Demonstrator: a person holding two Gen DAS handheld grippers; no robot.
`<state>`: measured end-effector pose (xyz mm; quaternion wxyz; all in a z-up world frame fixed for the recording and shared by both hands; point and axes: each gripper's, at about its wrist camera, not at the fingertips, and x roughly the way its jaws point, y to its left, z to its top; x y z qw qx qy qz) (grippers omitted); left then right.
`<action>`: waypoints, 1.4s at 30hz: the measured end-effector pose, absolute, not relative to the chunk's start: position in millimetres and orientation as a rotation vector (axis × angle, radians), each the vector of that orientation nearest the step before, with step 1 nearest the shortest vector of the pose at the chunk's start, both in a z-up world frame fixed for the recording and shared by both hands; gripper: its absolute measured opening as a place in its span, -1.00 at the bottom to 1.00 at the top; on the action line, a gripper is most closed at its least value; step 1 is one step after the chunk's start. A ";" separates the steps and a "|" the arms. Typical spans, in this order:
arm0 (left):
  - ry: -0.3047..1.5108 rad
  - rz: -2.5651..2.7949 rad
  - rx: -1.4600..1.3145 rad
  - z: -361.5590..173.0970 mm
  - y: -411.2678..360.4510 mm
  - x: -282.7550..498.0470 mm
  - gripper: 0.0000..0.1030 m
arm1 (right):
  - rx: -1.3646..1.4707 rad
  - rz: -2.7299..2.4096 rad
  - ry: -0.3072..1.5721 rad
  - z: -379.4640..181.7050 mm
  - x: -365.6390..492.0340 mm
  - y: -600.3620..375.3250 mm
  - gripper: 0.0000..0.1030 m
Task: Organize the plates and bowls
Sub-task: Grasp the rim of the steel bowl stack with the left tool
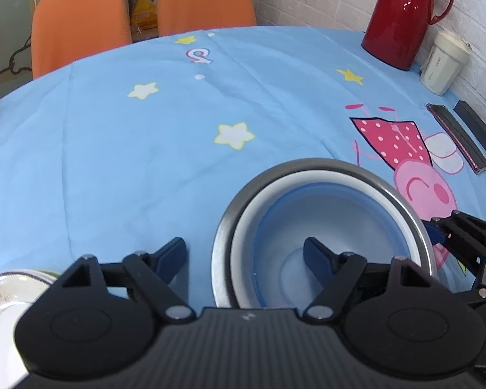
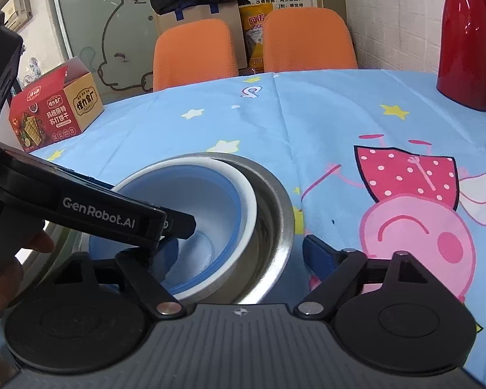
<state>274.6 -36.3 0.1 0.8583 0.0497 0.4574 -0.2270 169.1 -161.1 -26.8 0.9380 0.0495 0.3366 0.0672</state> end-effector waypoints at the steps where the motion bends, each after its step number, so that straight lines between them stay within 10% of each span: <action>1: 0.962 -0.478 0.100 0.4 -36.0 274.3 0.43 | 0.103 0.145 0.685 -26.4 168.9 -162.0 1.00; 4: 0.961 -0.494 0.095 2.8 -38.4 271.9 0.11 | 0.121 0.168 0.686 -25.6 169.4 -162.1 0.47; 11: 0.998 -0.505 0.037 12.8 -48.9 272.0 -0.20 | 0.135 0.129 0.692 -20.2 169.1 -160.1 0.57; 42: 0.788 -0.247 -0.088 95.4 91.3 223.5 -0.19 | -0.010 0.362 0.533 55.4 169.4 -56.9 0.75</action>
